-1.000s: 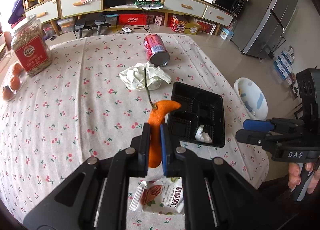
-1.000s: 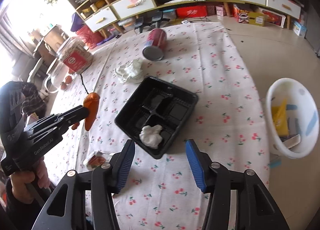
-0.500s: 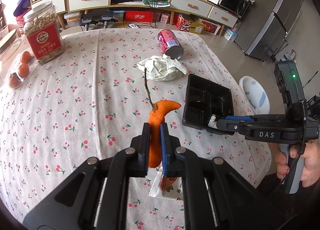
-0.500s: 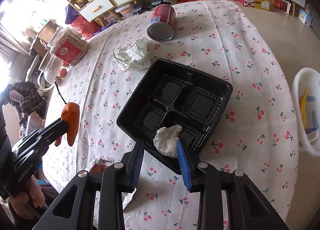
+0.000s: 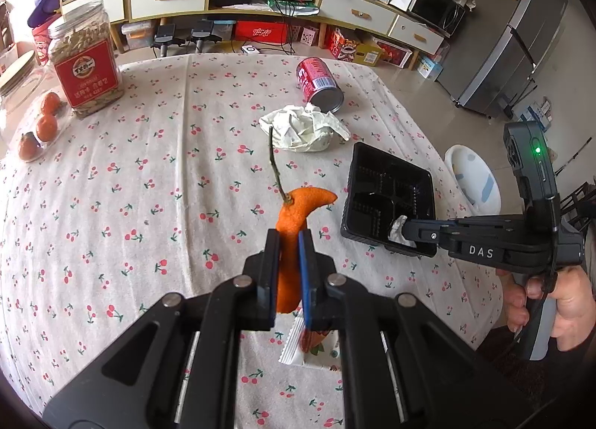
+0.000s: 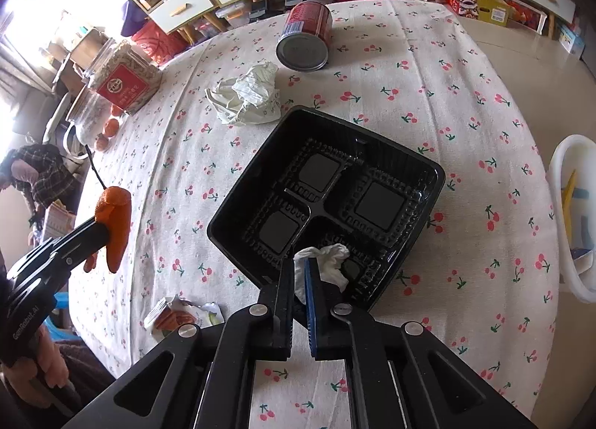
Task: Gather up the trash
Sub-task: 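Carry the tissue toward the bucket with the right tool while the left tool carries the peel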
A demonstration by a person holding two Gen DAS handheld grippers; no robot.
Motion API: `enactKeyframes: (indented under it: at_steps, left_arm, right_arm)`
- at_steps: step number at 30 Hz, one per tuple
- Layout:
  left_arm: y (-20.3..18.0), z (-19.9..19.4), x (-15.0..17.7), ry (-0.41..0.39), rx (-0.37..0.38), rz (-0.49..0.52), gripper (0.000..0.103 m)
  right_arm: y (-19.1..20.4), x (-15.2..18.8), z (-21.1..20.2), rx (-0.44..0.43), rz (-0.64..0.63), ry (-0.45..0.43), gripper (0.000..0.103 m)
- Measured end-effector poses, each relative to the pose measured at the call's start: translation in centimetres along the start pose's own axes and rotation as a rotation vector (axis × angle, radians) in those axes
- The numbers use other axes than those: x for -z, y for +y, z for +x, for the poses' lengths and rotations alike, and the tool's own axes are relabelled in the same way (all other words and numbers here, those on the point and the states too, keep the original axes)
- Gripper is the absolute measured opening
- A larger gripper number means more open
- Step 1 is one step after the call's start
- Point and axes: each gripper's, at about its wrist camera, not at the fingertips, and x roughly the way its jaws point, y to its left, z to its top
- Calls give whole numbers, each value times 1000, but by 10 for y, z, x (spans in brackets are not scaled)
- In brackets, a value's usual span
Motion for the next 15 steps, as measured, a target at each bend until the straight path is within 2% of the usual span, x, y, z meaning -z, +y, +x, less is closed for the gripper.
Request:
enactKeyframes:
  at_steps: [7,9,11,15]
  left_arm:
    - [-3,0,-2,-2,3,4,11]
    - [-3,0,-2,-1,4,4,11]
    - [-3,0,-2,0,6,5,11]
    - [-4,1,-2,4,7,6,11]
  right_arm:
    - [-1,0,-14,-6,0,-33,6]
    - [-4,0,-11,-16,18,-11,7]
    - [-6,0,-5,2,35,11,12]
    - [-2,-2,8,49,14,41,15]
